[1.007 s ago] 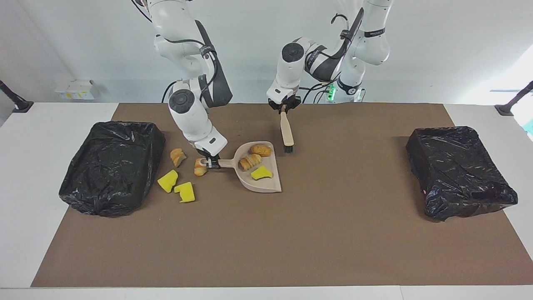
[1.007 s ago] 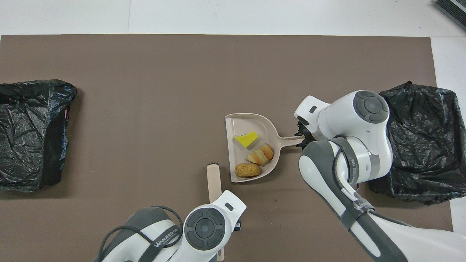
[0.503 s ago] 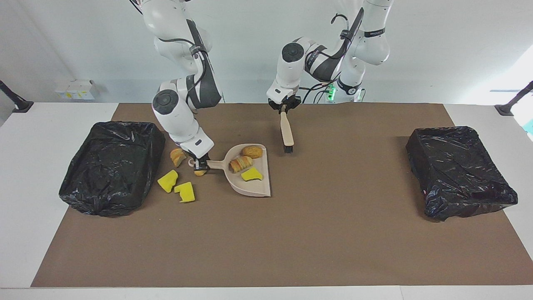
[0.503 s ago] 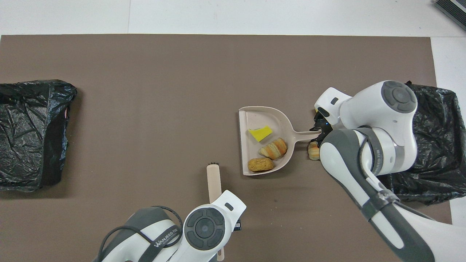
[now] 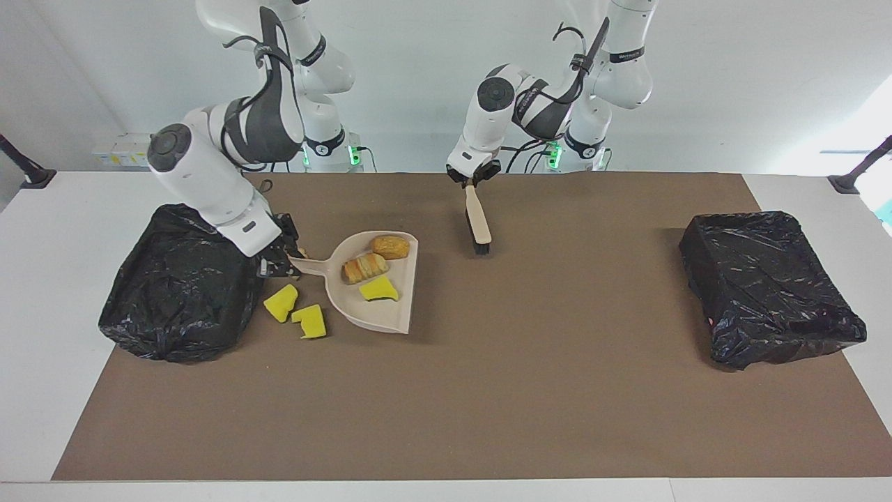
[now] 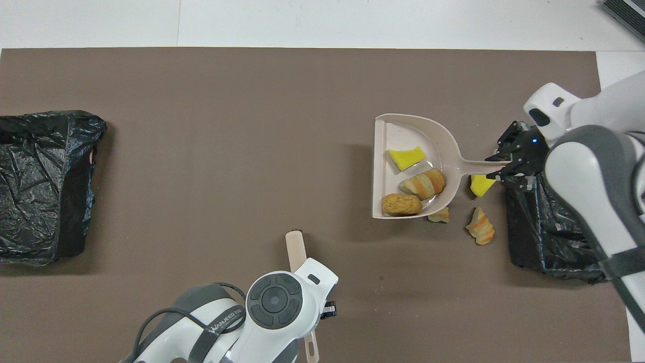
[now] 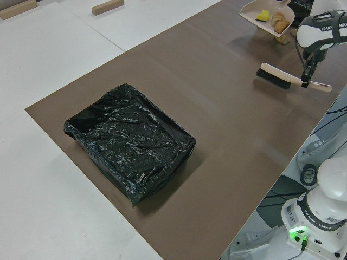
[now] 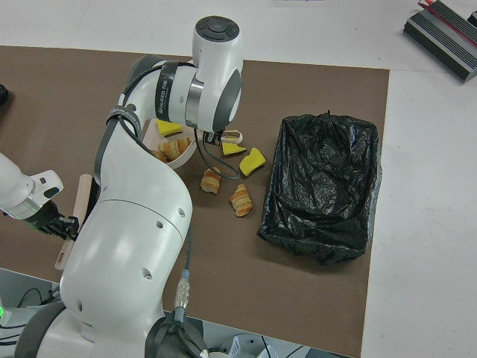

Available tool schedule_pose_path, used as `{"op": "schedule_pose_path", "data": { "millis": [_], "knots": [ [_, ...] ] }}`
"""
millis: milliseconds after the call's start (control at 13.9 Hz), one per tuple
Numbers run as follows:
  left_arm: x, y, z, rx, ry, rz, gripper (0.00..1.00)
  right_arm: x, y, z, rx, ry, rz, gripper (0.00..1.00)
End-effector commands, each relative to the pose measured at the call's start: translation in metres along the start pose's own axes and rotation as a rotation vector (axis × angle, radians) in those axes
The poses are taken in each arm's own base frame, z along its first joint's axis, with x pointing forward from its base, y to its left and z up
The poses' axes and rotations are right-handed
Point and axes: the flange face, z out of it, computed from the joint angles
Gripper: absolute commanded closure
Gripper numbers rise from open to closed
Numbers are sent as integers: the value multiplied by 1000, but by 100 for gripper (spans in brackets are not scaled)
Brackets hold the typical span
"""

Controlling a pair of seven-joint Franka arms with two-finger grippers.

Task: Sweep and dump trash in bin
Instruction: 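Tip the dustpan over the black bag with the right gripper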

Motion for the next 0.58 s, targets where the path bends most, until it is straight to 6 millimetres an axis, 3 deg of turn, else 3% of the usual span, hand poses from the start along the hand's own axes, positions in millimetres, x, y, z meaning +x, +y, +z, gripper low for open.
{"op": "schedule_pose_path", "data": {
  "millis": [0, 288, 503],
  "knots": [
    [3, 9, -4, 2, -30, -3, 100, -50, 1, -41, -6, 27, 25, 100],
    [-4, 16, 4, 11, -26, 20, 100, -161, -13, -80, -36, -25, 126, 100],
    [-3, 16, 3, 2, -17, 93, 100, -244, -38, -103, -45, -127, 148, 100]
  ]
}}
